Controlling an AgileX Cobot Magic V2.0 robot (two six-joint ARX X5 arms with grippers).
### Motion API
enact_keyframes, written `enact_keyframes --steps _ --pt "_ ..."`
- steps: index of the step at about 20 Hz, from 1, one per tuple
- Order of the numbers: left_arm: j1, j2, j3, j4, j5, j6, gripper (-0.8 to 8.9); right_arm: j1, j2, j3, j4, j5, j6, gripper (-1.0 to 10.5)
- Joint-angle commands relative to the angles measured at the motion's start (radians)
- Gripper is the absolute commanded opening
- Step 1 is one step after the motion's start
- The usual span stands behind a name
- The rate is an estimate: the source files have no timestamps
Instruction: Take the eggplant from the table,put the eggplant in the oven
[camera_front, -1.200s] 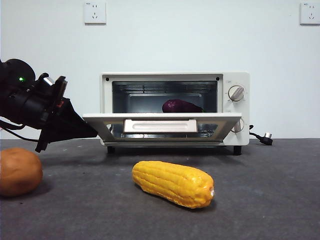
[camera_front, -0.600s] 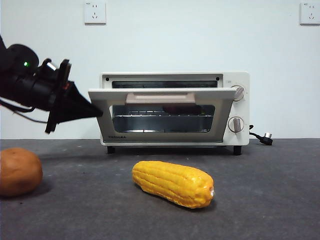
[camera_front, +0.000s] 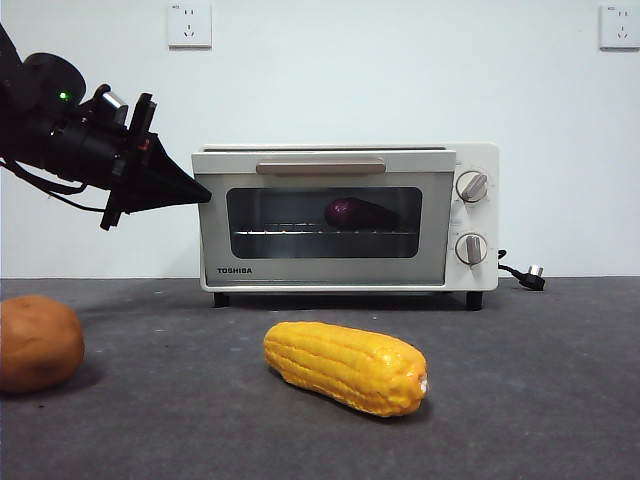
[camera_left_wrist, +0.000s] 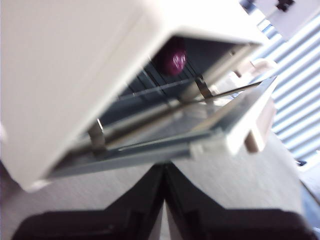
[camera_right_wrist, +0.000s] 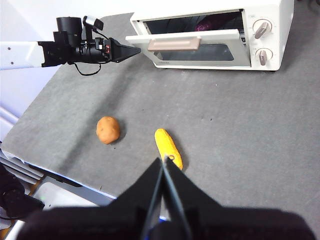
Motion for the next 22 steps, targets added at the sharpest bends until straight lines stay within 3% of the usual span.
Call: enact_keyframes --steps 1,8,15,22 --pt "0.0 -0.005 0.0 0.034 -0.024 0.001 -0.07 0.001 -0.005 -0.009 -0.024 0.002 0.006 -0.1" --pt "-0.003 -0.005 0.004 0.069 -0.122 -0.023 -0.07 0.001 -0.005 -0.009 -0.024 0.002 0.005 -0.1" --pt "-0.007 -0.014 0.004 0.061 -0.06 -0.05 -0.07 0.001 -0.005 -0.009 -0.024 0.002 0.002 -0.1" --pt "-0.026 -0.137 0.004 -0.057 -0.088 -0.01 -0.06 0.001 -0.004 -0.009 -0.024 0.037 0.001 0.0"
